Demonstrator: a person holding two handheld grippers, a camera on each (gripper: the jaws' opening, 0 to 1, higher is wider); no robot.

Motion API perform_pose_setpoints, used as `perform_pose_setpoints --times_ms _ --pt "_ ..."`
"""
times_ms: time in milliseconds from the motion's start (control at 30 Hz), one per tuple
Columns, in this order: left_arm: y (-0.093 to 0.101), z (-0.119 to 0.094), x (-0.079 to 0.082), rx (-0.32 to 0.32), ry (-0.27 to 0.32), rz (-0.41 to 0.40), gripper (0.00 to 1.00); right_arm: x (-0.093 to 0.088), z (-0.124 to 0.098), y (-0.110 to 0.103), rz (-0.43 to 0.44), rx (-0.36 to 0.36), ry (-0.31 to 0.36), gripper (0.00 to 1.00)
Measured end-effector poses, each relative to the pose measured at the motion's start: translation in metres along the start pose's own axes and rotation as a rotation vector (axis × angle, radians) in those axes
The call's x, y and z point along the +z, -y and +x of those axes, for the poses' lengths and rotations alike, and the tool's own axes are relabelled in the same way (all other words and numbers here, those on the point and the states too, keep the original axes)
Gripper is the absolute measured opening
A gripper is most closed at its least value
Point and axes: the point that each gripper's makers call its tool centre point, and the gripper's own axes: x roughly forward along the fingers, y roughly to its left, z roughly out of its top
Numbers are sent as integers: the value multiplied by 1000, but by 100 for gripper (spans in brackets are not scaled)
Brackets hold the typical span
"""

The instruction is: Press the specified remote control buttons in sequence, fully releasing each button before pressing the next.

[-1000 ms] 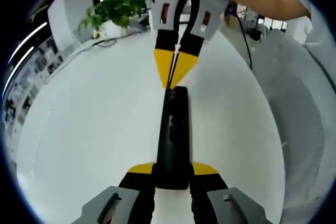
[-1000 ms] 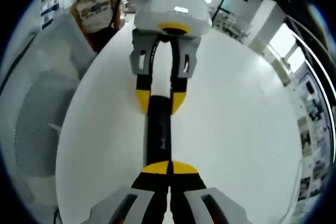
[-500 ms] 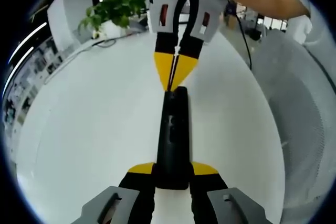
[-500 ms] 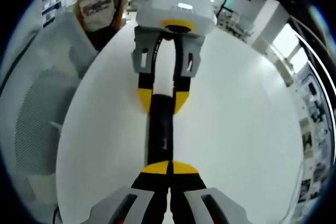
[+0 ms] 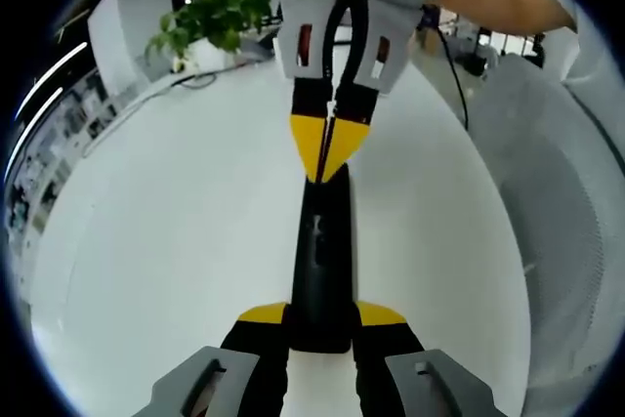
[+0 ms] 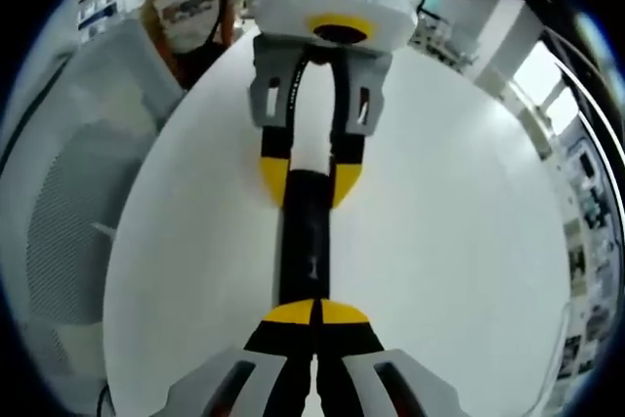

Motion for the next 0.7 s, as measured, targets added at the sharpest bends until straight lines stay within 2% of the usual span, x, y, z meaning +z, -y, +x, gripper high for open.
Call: perform_pose_setpoints --times_ms 700 --pt "0 -1 -1 3 8 -1 24 1 13 -5 -4 33 -3 0"
